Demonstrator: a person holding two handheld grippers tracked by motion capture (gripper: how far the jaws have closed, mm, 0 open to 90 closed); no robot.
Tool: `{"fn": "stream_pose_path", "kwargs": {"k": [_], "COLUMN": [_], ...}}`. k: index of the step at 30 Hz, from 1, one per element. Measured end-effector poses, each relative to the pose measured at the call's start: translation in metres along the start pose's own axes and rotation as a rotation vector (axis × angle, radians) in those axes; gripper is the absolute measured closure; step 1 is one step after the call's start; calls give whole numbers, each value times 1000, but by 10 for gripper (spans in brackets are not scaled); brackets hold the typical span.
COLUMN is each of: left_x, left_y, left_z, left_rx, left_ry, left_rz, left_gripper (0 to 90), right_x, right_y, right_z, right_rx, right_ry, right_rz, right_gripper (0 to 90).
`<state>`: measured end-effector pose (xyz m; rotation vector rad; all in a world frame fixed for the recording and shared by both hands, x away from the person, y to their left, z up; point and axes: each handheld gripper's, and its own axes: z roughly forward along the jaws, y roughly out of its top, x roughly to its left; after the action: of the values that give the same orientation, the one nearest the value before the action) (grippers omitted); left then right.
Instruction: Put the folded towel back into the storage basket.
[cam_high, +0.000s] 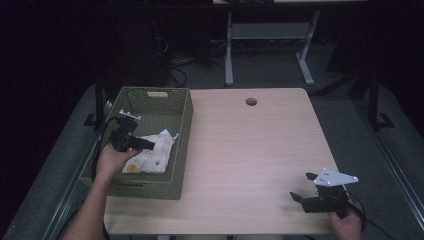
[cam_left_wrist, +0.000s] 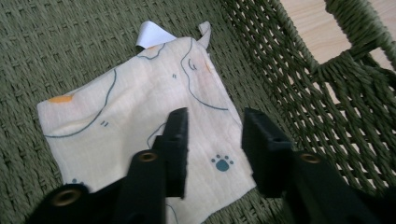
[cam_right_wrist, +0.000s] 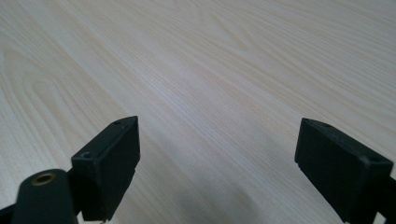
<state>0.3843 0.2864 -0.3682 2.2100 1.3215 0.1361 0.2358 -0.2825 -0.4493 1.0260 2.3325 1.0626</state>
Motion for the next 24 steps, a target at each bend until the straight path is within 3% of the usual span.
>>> {"fn": "stream_pose_path", "kwargs": {"k": [7, 10, 11, 19, 24], "left_x": [0, 2, 4, 7, 6], "left_y": [-8, -12, -14, -23, -29], "left_z": [-6, -11, -15, -22, -27], "left_rx": [-50, -98, -137, -185, -244], "left_ry": [-67, -111, -145, -178, -236], "left_rz": [-24, -72, -104, -139, -160], "left_gripper": [519, 509, 509, 471, 433], "right_x": [-2, -2, -2, -4, -5], "right_y": [-1, -1, -1, -1, -1], "right_z": [2, 2, 2, 3, 4], "right_rx": [7, 5, 5, 8, 6], "right_ry": [0, -4, -5, -9, -10], "right_rz": [2, 5, 4, 6, 10], "right_gripper": [135, 135, 135, 135, 135]}}
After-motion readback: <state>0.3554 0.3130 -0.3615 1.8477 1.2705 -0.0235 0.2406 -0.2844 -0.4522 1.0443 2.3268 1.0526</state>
